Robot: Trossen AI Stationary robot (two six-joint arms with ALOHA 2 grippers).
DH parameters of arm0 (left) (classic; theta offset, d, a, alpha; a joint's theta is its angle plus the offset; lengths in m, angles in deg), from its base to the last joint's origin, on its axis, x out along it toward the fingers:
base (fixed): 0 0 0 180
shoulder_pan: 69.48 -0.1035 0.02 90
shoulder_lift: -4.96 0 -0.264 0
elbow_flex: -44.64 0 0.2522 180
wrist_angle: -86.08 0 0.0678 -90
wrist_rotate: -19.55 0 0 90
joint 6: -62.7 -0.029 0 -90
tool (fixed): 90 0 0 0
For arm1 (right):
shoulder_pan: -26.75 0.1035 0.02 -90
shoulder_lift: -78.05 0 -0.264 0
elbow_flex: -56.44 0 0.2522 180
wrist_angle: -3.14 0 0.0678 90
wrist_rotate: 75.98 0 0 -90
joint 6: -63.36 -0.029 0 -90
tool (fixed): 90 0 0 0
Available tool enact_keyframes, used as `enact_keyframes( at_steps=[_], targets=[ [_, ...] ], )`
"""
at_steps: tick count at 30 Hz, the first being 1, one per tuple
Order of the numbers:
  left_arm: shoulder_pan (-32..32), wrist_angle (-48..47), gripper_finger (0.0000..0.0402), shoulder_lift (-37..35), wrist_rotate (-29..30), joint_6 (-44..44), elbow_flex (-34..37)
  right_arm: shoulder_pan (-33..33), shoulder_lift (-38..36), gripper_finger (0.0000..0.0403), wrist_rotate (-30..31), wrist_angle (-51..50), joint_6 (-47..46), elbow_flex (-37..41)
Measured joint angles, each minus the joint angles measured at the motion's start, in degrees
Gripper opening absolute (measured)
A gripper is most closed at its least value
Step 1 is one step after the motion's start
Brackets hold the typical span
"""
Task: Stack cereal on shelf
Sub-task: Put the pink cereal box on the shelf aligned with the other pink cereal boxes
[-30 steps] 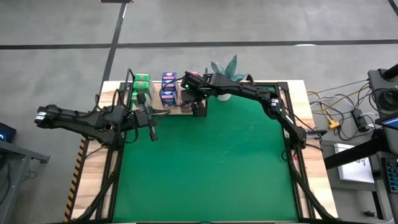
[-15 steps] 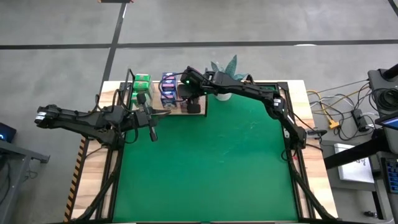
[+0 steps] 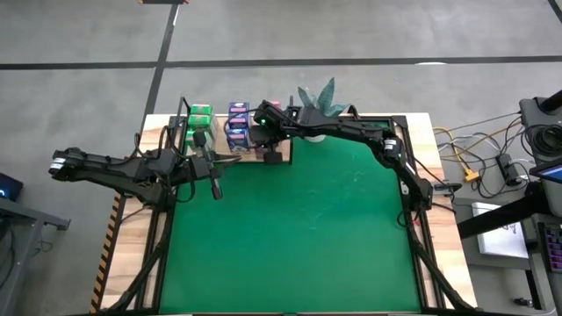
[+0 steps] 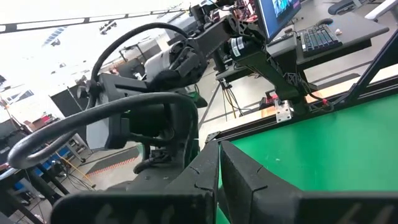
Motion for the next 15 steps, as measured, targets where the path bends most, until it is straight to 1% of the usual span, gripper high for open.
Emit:
enact_keyframes(
  at_steps=[10,15],
  targets=[
    [0.0,0.0,0.0,0.0,0.0,0.0,0.0,0.0,-0.1,0.0011,0.5,-0.4,0.6,1.1],
    [0.0,0.0,0.0,0.0,0.0,0.0,0.0,0.0,-0.2,0.0011,2.7,-1.2,1.5,1.1]
  ],
)
